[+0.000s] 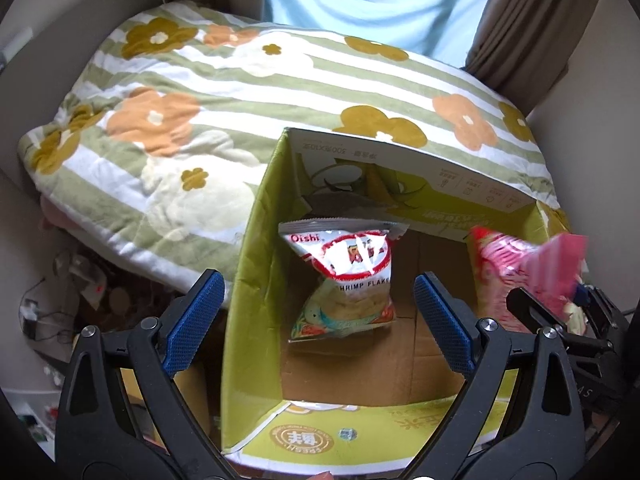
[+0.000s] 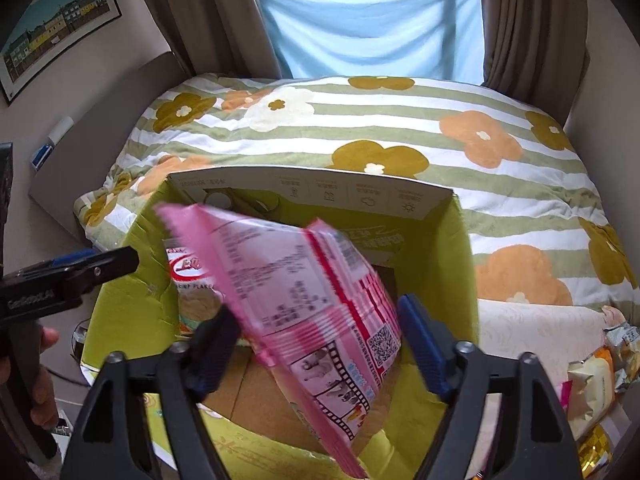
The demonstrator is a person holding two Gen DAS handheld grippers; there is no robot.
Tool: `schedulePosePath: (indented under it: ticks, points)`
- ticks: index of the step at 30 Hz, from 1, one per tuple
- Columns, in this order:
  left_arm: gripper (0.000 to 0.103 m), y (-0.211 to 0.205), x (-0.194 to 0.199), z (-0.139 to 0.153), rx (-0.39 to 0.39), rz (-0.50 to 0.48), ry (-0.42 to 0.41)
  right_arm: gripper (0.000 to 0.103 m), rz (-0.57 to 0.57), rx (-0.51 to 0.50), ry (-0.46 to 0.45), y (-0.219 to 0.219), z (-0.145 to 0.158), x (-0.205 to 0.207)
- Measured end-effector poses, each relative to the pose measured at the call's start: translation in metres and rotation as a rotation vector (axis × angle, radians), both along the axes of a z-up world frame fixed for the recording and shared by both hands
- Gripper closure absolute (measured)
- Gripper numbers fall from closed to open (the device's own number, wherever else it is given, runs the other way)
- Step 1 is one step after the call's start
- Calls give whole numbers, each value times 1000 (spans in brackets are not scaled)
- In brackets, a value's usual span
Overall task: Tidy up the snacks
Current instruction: 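Carry both bags into the yellow box and open both tools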
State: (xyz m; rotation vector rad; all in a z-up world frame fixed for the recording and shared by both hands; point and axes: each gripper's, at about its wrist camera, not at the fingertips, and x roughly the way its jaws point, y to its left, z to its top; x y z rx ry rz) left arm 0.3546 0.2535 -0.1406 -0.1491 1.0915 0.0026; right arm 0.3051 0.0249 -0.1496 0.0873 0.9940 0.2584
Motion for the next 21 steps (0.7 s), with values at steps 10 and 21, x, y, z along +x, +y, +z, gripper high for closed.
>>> schedulePosePath:
  ticks: [10,21]
  points:
    - [8,7,-24,3,0,14,-8,0,8,28,18,-1,-6,-8]
    - [8,6,-50,22,-28,-17,-71,0,-27,-38,-11,-5,19,-37]
